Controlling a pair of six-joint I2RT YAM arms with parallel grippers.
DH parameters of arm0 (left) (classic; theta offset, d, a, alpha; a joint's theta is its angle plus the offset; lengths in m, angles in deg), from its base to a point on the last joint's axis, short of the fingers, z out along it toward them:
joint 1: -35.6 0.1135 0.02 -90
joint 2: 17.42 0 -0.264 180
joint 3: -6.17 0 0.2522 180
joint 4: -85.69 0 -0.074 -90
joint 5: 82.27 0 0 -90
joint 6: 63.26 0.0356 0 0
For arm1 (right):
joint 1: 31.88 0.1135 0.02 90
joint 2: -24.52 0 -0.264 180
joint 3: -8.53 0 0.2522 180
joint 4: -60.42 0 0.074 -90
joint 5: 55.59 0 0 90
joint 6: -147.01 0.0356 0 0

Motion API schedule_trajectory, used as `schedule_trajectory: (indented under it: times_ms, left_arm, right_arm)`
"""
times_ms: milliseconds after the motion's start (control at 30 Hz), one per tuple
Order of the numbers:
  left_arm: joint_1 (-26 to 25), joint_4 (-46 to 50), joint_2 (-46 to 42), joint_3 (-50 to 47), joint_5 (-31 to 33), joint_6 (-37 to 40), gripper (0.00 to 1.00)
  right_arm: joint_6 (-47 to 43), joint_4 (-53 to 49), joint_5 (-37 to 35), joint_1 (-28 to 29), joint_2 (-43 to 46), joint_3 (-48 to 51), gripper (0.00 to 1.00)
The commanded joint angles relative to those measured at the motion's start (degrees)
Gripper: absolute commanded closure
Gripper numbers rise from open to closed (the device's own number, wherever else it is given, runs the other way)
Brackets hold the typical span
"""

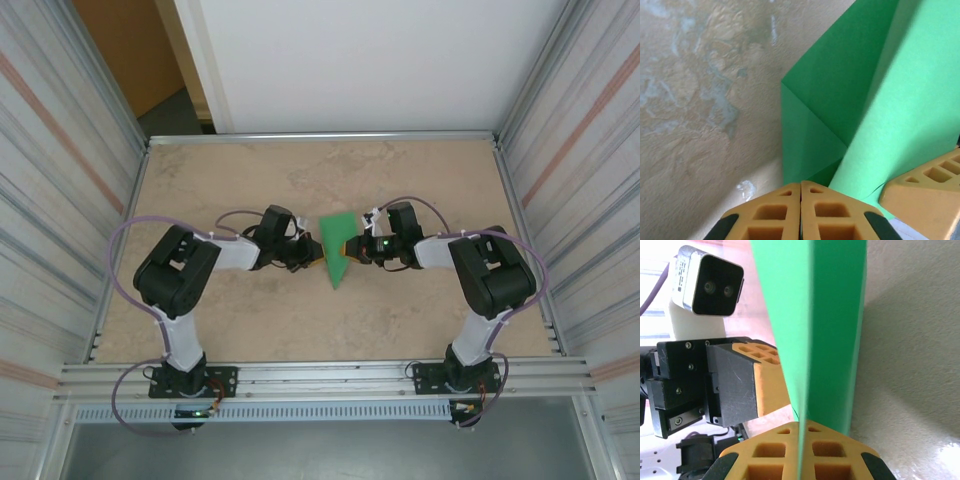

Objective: Fold a paper plane with a square sheet of paper (pick it up from the middle)
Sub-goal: Fold the wing for the fifth time at the center of the table.

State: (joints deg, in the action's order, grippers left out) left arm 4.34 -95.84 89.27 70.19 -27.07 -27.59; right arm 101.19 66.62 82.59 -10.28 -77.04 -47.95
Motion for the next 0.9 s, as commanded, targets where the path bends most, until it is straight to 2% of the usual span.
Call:
schedule_trajectory:
  times_ms: [0, 333, 500, 633, 867]
  left_arm:
    - [-0.3, -0.2, 0.5, 1.2, 0.1, 0.2, 0.89]
    - [0.0, 3.1, -2.3, 0.5, 3.0, 2.8, 0.73]
    - [0.1, 6.6, -5.7, -0.2, 6.1, 4.4, 0.68]
    - [-0.2, 6.3, -8.0, -1.4, 6.6, 4.6, 0.7]
    - [-2.1, 1.3, -5.0, -0.5, 3.7, 1.2, 0.84]
  right_arm:
    - [0.3, -0.4, -1.1, -0.3, -1.5, 0.5, 0.99]
    - [-0.8, -3.9, -2.7, -0.1, -3.7, -2.0, 0.97]
    - [-0.7, -5.9, -4.7, 0.3, -4.2, -3.0, 0.97]
    - [-0.2, -7.0, -6.6, 0.9, -4.3, -3.6, 0.97]
    - [1.5, -7.8, -8.7, 2.4, -4.7, -4.4, 0.96]
